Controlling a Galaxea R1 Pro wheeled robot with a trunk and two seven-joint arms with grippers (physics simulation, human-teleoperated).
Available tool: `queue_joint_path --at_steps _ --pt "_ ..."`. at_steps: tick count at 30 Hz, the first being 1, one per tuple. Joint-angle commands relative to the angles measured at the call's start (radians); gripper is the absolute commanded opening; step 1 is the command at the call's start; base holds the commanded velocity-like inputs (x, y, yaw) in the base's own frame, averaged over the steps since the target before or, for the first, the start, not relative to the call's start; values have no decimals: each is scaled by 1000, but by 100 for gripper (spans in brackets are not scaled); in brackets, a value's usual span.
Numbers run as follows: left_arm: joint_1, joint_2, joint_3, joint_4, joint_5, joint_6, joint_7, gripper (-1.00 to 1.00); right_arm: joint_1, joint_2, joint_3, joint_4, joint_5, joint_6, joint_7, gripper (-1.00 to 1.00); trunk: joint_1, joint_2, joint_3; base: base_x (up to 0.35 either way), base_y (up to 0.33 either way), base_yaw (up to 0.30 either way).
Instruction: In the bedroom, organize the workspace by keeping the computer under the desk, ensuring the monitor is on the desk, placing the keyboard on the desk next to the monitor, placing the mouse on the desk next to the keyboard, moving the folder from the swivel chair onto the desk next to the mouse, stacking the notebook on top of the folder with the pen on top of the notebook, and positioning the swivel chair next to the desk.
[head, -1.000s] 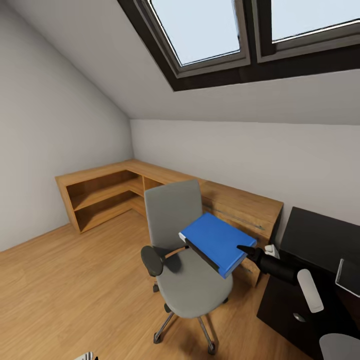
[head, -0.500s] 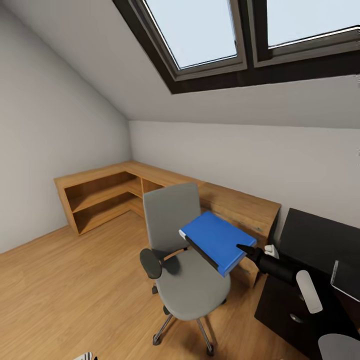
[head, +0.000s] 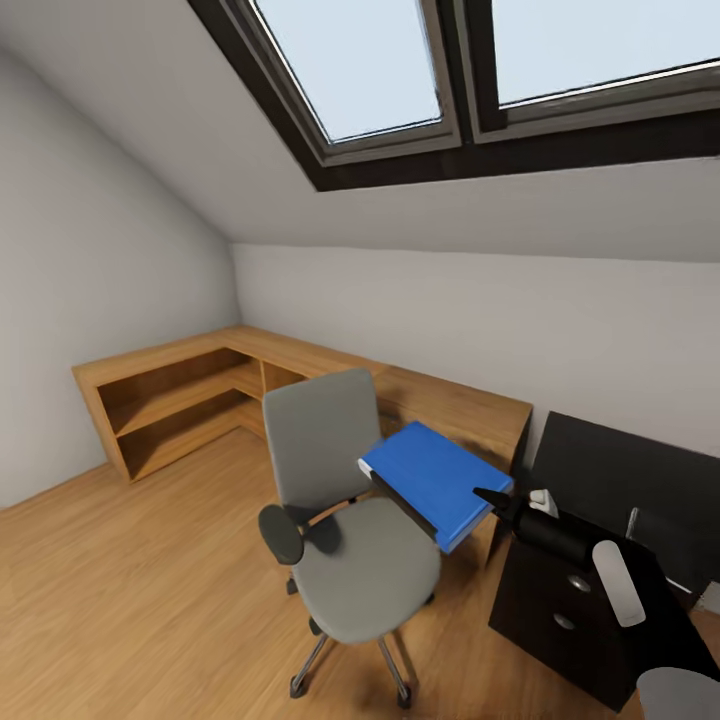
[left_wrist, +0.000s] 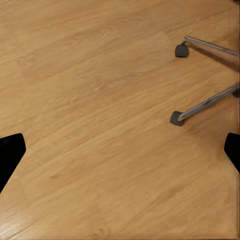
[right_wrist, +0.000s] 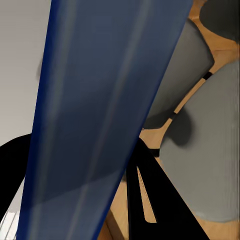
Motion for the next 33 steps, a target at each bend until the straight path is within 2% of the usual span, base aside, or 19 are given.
queue_joint_path --at_steps 1,16,22,33 --pt "0 0 -2 0 7 -3 2 100 -1 0 -2 0 1 6 4 -100 0 -1 -1 0 0 -260" --pt "0 -1 -10 20 4 -3 -2 100 -1 -1 -3 -1 2 4 2 -100 0 -1 -1 -8 0 -261" --pt "0 -1 -26 23 3 -3 -3 100 -1 0 -3 2 4 -19 -1 -100 0 -1 -1 -249 -49 -255" --pt "0 -1 -34 23 3 -3 -3 100 -1 -1 -4 15 3 -21 -1 -100 0 -1 -1 -81 -33 -72"
